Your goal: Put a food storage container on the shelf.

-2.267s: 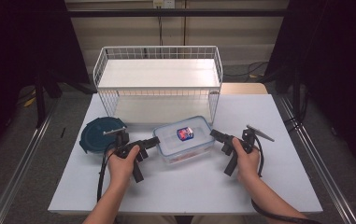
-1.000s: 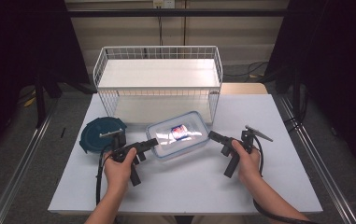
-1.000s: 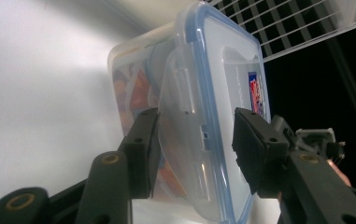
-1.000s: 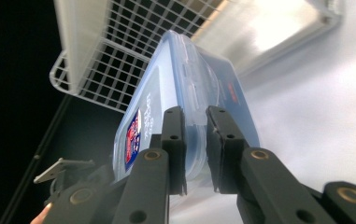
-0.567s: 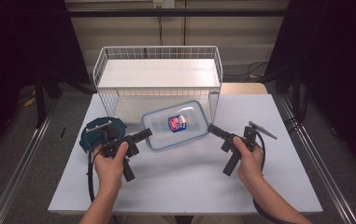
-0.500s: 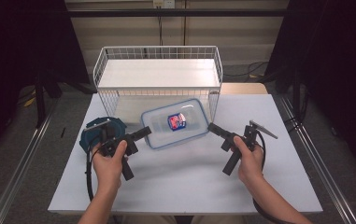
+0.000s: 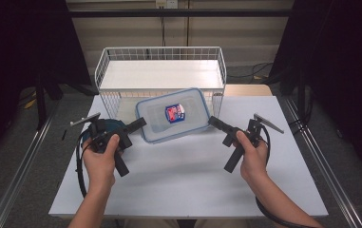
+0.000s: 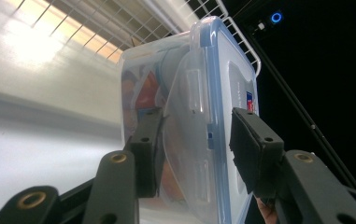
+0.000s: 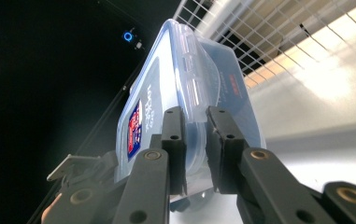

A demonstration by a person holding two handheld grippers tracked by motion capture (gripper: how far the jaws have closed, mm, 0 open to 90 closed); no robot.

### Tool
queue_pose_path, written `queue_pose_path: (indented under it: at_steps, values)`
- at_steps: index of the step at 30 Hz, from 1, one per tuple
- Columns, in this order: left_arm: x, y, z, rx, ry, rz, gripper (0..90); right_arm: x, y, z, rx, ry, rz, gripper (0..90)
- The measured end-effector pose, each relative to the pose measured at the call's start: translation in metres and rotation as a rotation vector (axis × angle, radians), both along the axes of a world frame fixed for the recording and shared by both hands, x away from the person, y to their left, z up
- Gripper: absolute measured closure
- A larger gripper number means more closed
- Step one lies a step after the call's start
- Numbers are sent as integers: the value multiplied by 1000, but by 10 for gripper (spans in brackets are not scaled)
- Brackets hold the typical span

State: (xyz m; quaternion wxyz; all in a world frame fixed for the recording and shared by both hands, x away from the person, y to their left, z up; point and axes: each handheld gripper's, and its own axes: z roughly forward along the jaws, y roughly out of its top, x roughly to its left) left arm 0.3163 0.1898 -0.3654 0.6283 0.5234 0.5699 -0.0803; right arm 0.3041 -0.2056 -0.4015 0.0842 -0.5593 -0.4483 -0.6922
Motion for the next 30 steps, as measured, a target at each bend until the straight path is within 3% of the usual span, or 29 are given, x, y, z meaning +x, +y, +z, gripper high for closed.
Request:
queue_pose_path:
  at_steps: [8, 13, 30]
  values:
    - [7, 2, 24, -2, -31, -2, 562, 3, 2, 21, 17, -34, -16, 786]
    - [17, 1, 36, -27, -40, 0, 565, 7, 3, 32, 17, -50, -32, 786]
    - [54, 10, 64, -48, -74, 26, 566, 32, 19, 60, 35, -74, -81, 786]
